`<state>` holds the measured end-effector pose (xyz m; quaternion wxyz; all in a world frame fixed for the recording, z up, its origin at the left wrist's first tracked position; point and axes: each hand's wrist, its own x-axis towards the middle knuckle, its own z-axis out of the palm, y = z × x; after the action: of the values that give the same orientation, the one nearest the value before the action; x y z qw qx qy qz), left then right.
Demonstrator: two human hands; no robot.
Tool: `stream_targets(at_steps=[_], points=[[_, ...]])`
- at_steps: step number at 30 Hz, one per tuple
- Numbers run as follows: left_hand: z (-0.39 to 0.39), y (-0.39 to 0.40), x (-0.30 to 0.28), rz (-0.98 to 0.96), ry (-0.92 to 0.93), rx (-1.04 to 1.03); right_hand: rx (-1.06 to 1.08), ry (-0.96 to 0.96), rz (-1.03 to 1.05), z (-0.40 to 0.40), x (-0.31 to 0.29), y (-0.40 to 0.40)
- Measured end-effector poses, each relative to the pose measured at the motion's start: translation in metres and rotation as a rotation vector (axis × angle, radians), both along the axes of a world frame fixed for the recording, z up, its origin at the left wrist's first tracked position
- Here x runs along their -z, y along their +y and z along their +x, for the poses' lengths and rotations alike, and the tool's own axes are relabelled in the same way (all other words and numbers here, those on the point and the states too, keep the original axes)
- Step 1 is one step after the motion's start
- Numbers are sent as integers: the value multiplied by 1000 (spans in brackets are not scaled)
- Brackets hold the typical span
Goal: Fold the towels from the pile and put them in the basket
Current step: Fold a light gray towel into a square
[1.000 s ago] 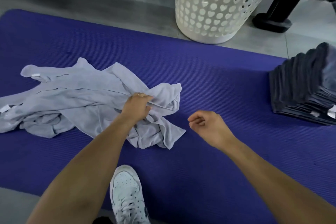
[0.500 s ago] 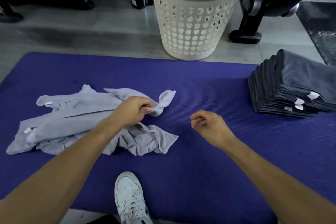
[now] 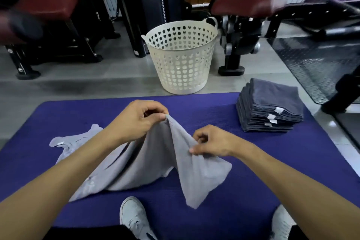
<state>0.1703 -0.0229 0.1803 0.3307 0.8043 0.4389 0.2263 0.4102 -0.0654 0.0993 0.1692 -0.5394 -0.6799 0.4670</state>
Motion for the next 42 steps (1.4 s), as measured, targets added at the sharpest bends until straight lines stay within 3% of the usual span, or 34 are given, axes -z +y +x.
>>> stream_targets(at_steps=[5,9,13,19,24,26,30,35,39,42], points=[[29,4,6,19,72,-65,143,-89,131,60,-49,-18],[72,-4,9,-148,62,181,151,-140,281,86,-83,-36],[127,-28,-5,-194,-58,335,163,-137,316,94,-83,-51],[149,-22,-2,-140,-103,327,235,-106,326,113,-79,-65],[137,-13,-7,-242,-214,262,292,-326,219,138,-68,-75],[131,-8,-5,-272,-174,247,362,-254,222,143,-69,-76],[130,-8,3,-131,47,191,485,-10,312,131,-78,-68],[146,-27,-9,-176,-99,346,426,71,308,111,-82,-63],[151,-29,-10,-141,-223,243,463,177,294,110,-81,-60],[148,-26,-13,-229,-289,235,489,236,237,113,-77,-62]])
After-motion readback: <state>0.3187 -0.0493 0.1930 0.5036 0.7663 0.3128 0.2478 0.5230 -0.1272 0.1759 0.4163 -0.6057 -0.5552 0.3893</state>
